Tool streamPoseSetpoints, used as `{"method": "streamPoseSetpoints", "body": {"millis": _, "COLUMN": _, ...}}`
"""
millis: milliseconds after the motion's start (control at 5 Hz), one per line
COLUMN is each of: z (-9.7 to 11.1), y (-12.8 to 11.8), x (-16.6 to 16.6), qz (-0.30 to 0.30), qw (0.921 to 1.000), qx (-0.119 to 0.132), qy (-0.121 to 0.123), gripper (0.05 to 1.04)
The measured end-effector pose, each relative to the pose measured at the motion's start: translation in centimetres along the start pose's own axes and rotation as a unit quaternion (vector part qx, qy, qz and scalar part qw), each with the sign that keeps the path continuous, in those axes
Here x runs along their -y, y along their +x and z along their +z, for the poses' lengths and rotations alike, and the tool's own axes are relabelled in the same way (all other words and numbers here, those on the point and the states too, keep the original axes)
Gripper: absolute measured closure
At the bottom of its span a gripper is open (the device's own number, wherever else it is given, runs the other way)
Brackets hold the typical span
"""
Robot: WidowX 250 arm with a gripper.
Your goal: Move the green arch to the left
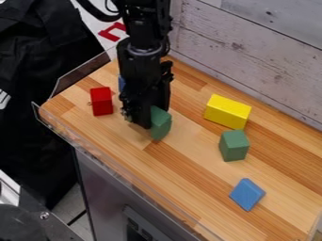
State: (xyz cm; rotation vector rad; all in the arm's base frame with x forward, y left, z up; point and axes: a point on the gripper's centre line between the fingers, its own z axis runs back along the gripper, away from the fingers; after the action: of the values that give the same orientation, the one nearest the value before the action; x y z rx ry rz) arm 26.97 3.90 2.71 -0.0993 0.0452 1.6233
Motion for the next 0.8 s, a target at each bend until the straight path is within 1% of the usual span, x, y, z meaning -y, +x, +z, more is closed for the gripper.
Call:
{"method": "streamPoseSetpoints", "body": {"millis": 200, "z": -0.14, "y": 0.34, "x": -0.17, "qz": 0.014, "qw": 0.9999, "qx": 0.001, "qy": -0.001, "gripper": 0.507}}
{"method": "streamPoseSetpoints", "body": {"millis": 400, "z": -0.3, "y": 0.43, "x": -0.39, "qz": 0.014, "qw": 0.9999, "qx": 0.002, "qy": 0.001, "gripper": 0.434}}
{"method": "streamPoseSetpoints", "body": {"millis": 600, "z": -0.25, "y": 0.5, "x": -0.57, "qz": -0.007, "qw": 0.9999, "qx": 0.007, "qy": 0.008, "gripper": 0.149}}
{"method": "streamPoseSetpoints", "body": {"millis": 800, "z": -0.14, "y": 0.35, "x": -0.47, "qz": -0.021, "qw": 0.9997, "qx": 0.014, "qy": 0.008, "gripper": 0.083}}
